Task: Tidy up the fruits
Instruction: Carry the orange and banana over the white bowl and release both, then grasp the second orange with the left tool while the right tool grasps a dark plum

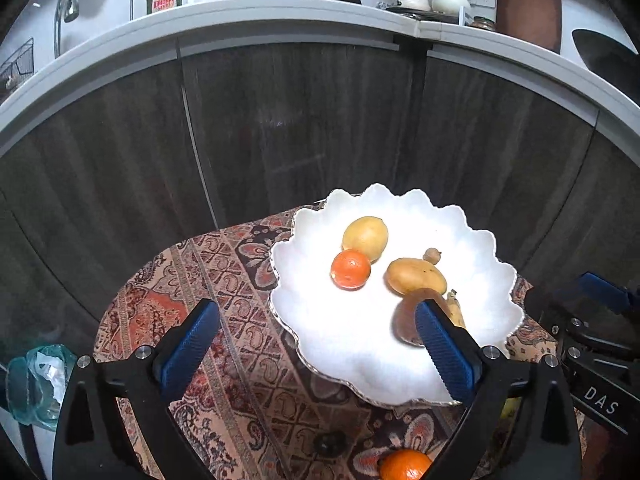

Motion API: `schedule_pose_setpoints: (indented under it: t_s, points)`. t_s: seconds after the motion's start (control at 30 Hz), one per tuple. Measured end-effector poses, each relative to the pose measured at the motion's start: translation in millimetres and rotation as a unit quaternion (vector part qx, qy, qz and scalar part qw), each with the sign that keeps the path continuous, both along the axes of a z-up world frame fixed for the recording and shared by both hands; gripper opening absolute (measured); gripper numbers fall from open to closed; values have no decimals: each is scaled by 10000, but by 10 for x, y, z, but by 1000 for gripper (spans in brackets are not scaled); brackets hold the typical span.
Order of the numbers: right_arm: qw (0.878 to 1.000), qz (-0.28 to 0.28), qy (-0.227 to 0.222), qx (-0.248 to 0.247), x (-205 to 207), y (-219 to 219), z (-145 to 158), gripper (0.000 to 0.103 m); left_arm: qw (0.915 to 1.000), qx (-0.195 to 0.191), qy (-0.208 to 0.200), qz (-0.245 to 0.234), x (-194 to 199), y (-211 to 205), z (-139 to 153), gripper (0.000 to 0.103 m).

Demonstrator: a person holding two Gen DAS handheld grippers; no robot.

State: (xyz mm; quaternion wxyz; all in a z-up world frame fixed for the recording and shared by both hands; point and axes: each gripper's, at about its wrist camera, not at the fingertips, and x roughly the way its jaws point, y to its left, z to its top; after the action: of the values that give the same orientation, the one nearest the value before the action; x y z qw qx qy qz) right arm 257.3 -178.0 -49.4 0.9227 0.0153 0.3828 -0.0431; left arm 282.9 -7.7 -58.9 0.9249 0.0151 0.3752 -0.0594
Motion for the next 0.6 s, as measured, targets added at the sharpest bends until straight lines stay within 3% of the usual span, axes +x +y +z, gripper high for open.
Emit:
schedule_pose_setpoints:
  t_s: [0.6]
  points:
    - [9999,-22,-88,63,-553,-161,39,82,10000,-53,-27,-15,-578,-144,-8,100]
